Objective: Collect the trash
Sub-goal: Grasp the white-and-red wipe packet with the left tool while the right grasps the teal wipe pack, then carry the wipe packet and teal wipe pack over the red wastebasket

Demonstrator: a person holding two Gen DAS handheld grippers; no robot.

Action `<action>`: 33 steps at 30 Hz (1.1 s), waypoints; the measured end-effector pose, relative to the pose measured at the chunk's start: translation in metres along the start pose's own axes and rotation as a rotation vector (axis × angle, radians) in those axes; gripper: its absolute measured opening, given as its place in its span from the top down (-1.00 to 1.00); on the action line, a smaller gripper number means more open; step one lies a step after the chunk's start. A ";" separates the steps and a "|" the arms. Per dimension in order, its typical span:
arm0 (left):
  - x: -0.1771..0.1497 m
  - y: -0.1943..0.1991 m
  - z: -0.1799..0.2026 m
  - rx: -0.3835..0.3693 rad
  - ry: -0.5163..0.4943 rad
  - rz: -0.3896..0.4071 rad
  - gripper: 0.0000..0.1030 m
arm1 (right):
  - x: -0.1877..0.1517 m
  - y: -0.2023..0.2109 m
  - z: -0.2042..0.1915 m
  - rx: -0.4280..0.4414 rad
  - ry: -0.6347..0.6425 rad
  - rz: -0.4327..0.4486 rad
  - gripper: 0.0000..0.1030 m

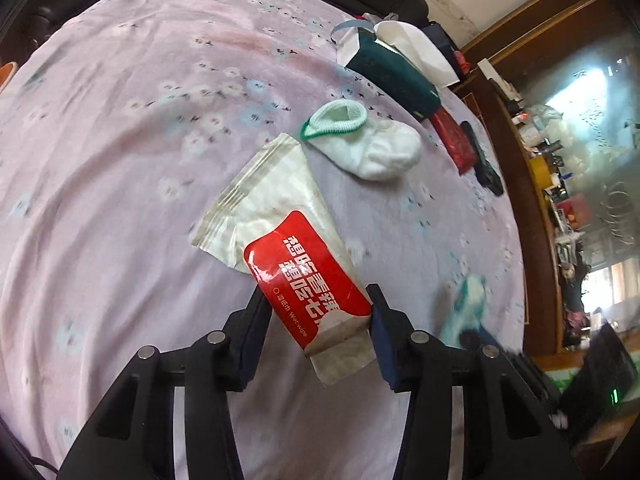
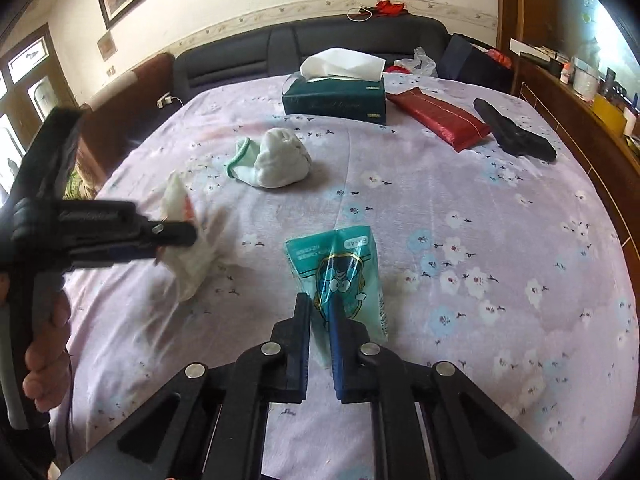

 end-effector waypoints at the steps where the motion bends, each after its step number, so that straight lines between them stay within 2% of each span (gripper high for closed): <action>1: -0.005 0.007 -0.001 -0.012 -0.006 0.010 0.12 | 0.001 -0.001 0.000 -0.008 -0.004 0.000 0.86; 4: -0.023 0.031 -0.002 -0.023 -0.041 0.059 0.12 | 0.000 -0.002 0.002 -0.003 -0.029 0.000 0.88; 9: -0.051 0.066 0.010 -0.074 -0.084 0.116 0.12 | -0.005 0.023 -0.002 0.009 -0.065 0.071 0.89; 14: -0.082 0.098 0.042 -0.126 -0.191 0.165 0.12 | -0.021 0.074 -0.004 0.013 -0.120 0.175 0.89; 18: -0.111 0.121 0.066 -0.170 -0.269 0.185 0.11 | -0.043 0.132 -0.001 -0.002 -0.191 0.284 0.89; 25: -0.157 0.143 0.094 -0.257 -0.351 0.159 0.11 | -0.094 0.213 -0.003 -0.003 -0.277 0.420 0.88; 33: -0.186 0.152 0.095 -0.317 -0.406 0.135 0.11 | -0.154 0.270 -0.012 -0.005 -0.364 0.509 0.88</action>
Point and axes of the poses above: each gripper's, at about its wrist camera, not at the fingertips, and y roughly against the way its jaws point, z to its right, x to its top, the point moved 2 cm from there along -y, roughly the way its jaws point, and after that the axes turned 4 degrees about y, right-handed, at the moved point
